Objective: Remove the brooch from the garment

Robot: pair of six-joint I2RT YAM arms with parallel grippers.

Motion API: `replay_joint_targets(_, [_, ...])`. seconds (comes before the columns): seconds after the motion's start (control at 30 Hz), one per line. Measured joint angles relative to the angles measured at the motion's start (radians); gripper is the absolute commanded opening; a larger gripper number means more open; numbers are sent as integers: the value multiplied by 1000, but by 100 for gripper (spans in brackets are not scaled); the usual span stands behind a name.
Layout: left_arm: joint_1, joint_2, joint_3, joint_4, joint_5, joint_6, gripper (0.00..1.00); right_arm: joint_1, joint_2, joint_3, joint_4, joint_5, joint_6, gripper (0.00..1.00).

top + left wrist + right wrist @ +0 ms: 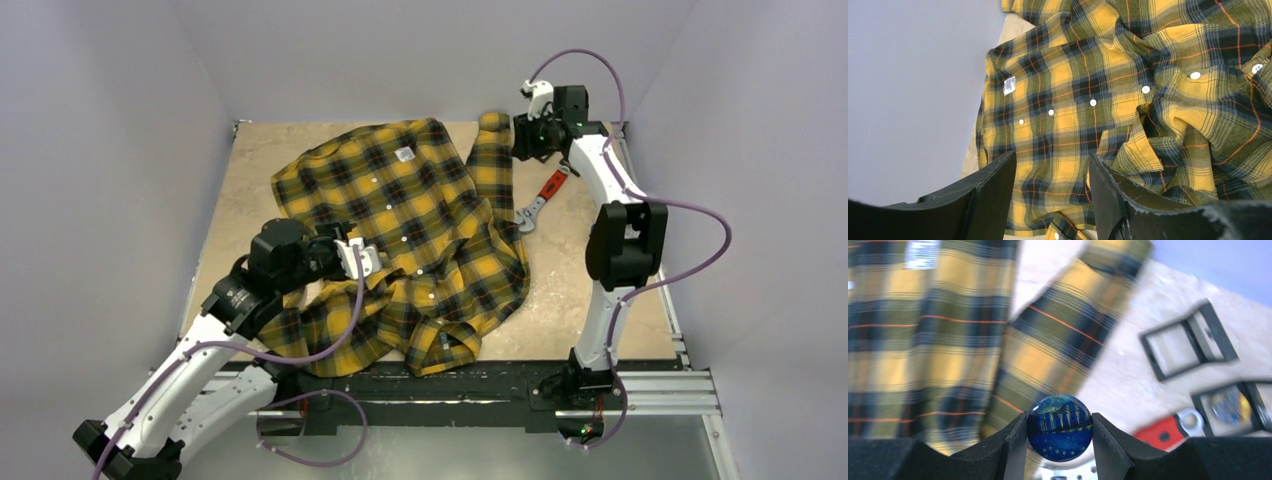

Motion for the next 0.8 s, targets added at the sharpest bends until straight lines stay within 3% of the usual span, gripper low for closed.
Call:
replay_joint_targets(0.3, [1,66,19,-1,-15,-32,53,-46,98,-8,120,212,201,32])
replay_joint_targets(0.8, [6,126,58,-14,-14,-32,51,-48,327,83,185,377,385,31])
